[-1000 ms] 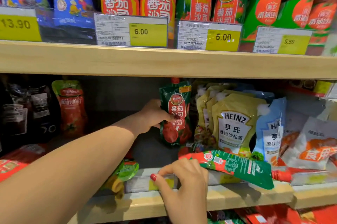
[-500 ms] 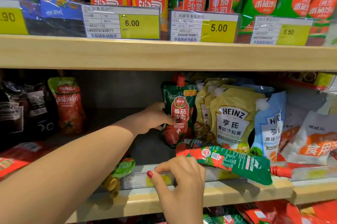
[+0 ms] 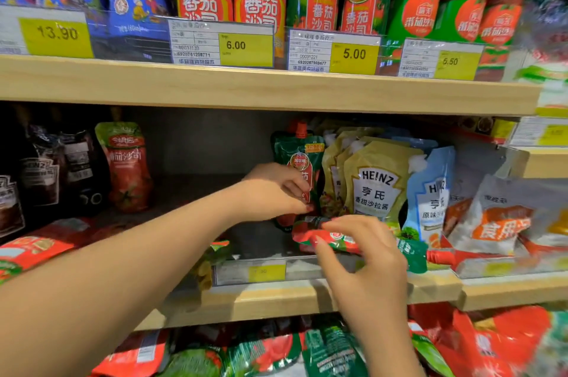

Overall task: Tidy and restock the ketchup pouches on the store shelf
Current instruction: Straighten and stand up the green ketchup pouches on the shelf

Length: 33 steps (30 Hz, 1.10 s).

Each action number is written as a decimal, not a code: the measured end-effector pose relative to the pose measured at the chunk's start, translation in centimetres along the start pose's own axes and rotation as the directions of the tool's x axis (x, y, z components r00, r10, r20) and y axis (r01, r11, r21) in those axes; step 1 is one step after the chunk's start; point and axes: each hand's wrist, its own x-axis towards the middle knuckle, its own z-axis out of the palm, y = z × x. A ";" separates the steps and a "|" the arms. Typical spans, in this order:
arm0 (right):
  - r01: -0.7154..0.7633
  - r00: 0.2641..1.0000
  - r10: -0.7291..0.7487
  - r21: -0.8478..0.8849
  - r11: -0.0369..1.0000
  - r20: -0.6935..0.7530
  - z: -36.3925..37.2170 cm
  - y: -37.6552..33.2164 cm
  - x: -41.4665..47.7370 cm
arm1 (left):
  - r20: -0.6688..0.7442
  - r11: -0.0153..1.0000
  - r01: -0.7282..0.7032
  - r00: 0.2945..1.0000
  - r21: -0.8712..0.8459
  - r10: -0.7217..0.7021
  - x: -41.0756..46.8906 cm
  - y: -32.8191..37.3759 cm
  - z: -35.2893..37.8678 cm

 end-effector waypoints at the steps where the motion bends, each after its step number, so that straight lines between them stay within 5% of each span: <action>1: 0.007 1.000 -0.005 -0.073 0.997 0.020 -1.1 0.3 0.3 | 0.031 0.995 -0.056 0.998 0.078 0.054 -0.4 0.8 0.7; 6: -0.047 0.949 0.170 -0.417 0.908 0.265 -5.2 2.1 0.8 | 0.096 0.949 -0.199 0.979 0.244 0.180 -1.8 3.0 3.7; 10: -0.032 0.941 0.218 -0.574 0.818 0.258 -5.7 3.2 0.4 | 0.082 0.958 -0.180 0.983 0.222 0.166 -2.3 3.4 5.5; 14: -0.091 0.982 0.160 -0.495 0.864 0.100 -5.3 4.0 0.3 | 0.019 0.947 -0.171 0.985 0.271 0.173 -2.6 3.0 7.4; 24: 0.213 0.975 -0.166 -0.415 0.885 0.145 -6.1 1.9 1.4 | -0.294 0.967 -0.071 0.945 0.245 0.144 -3.6 2.3 7.9; 29: 0.108 0.992 -0.121 -0.226 0.968 -0.043 -6.4 0.4 2.6 | -0.370 0.998 -0.023 0.928 0.064 0.045 -4.5 1.6 6.6; 31: -0.070 0.988 0.071 0.015 0.997 -0.135 -6.1 0.3 2.6 | -0.404 0.998 0.006 0.914 -0.065 -0.032 -4.8 1.5 5.6; 33: -0.292 0.946 0.323 0.343 0.893 -0.035 -4.9 0.6 2.1 | -0.414 0.984 0.026 0.905 -0.174 -0.097 -5.0 1.6 4.5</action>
